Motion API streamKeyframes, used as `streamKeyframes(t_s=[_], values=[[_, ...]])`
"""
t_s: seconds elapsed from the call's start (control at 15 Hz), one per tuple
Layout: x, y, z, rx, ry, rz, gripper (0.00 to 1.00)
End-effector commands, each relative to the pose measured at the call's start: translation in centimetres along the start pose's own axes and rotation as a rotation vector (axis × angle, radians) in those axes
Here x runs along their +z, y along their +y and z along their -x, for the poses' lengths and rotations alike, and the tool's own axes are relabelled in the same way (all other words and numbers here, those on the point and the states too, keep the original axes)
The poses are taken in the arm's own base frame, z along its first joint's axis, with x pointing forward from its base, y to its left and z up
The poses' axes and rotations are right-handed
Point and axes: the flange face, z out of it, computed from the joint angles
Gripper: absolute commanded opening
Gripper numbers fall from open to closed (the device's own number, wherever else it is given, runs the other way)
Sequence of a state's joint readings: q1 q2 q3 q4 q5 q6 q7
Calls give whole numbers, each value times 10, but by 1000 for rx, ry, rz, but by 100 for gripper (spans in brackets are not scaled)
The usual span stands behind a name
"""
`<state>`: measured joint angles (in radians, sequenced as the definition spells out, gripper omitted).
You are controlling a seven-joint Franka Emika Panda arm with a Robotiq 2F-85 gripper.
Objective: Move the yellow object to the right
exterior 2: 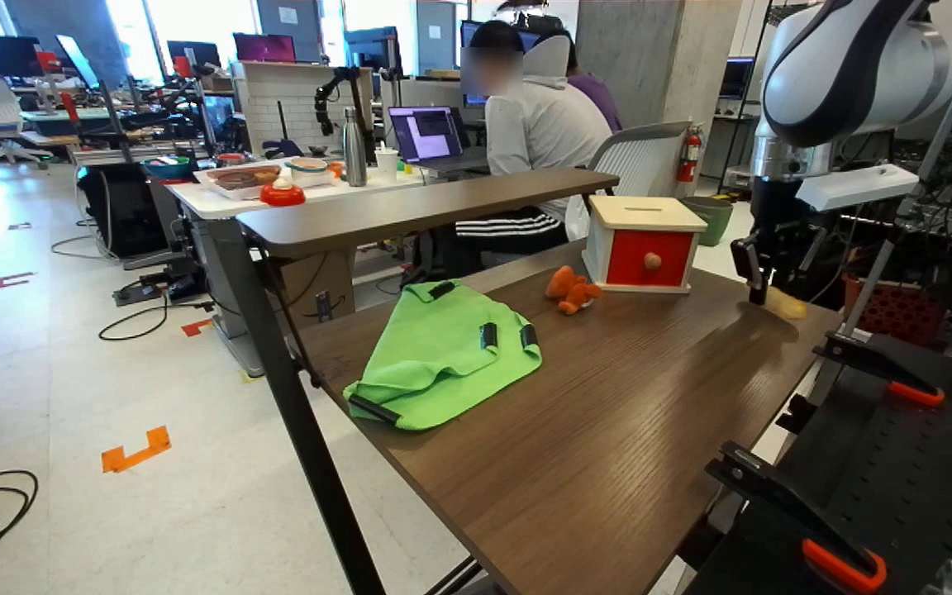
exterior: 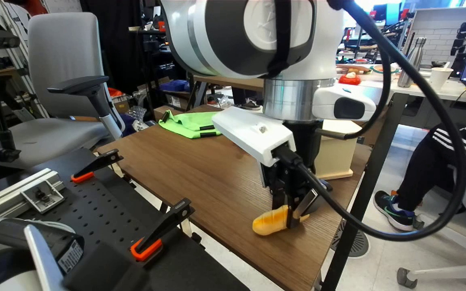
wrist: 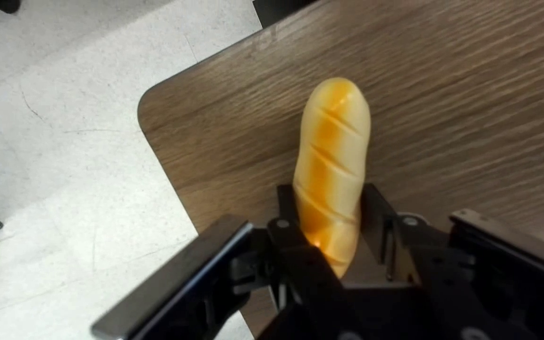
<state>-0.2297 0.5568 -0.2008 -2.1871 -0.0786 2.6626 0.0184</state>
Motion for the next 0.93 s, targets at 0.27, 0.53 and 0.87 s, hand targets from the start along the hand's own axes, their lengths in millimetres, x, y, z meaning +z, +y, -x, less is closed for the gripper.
streamKeyframes(t_s=[0.27, 0.53, 0.87], values=[[9, 9, -9, -6, -39, 3, 82], [-5, 2, 1, -37, -33, -5, 100], [-41, -13, 43, -114, -12, -1, 100]])
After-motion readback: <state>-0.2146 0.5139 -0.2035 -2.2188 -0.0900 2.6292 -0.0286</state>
